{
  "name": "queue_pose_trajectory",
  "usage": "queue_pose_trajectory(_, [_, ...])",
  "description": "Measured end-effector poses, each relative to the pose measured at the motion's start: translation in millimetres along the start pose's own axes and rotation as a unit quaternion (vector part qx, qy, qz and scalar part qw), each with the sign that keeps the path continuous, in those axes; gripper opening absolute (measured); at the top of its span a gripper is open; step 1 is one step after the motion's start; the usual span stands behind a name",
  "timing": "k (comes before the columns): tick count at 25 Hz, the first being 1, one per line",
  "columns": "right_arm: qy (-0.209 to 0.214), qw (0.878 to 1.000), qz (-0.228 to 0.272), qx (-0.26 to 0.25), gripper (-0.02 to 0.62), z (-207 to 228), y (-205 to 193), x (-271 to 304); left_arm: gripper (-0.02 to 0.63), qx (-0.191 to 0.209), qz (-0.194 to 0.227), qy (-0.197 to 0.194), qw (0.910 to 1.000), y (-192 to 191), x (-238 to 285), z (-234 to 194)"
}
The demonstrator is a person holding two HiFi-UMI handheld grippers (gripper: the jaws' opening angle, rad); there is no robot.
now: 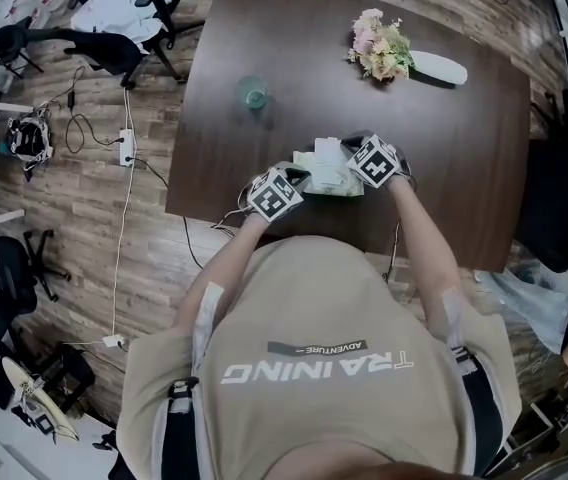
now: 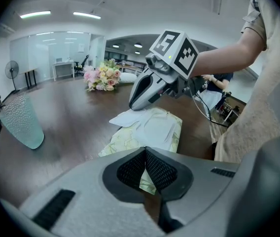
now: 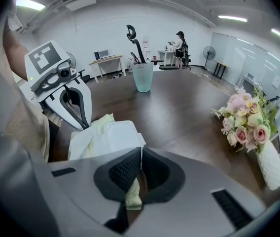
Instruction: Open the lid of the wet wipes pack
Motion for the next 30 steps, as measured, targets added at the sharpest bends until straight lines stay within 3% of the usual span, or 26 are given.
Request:
queue_pose_trajectory(6, [-0.016, 0.999, 0.013, 0.036, 0.015, -2, 0, -1, 0.009, 0.006, 0.001, 0.004, 1.0000, -2, -1, 0])
queue_pose_trajectory(10, [-0.055, 0.995, 0.052, 0.066, 0.015, -3, -1, -18, 0.009, 0.031, 0.003, 0.028, 0.9991, -2, -1, 3])
queue_pose_trajectory(13, [-0.057, 0.989, 0.080, 0.113, 0.015, -6, -8, -36, 0.009, 0.047, -0.008, 0.041, 0.9981, -2, -2, 5])
queue_pose_trajectory(15, [-0.058, 0.984, 0.098, 0.138, 0.015, -10, -14, -47, 0.009, 0.024, 0.006, 0.023, 0.9994, -3, -6, 5])
queue_pose_trajectory(17, [-0.059, 0.979, 0.114, 0.161, 0.015, -15, -22, -58, 0.009, -0.032, 0.046, -0.009, 0.9984, -3, -14, 3])
queue_pose_trajectory(20, [-0.063, 0.970, 0.138, 0.192, 0.015, -28, -37, -76, 0.009, -0.105, 0.102, -0.037, 0.9886, -3, -32, 1])
queue_pose_trajectory(30, [-0.074, 0.947, 0.196, 0.245, 0.015, -76, -60, -110, 0.009, -0.099, 0.188, -0.030, 0.9768, 22, -93, 11])
Point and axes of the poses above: the fingertips, and each gripper's own axes: x forward along the fingers, z to its right, y out of its top, the point moved 4 cm from there along -x, backward along the fingers, and after that the axes turned 14 degrees about -z, right-handed, at the moved point
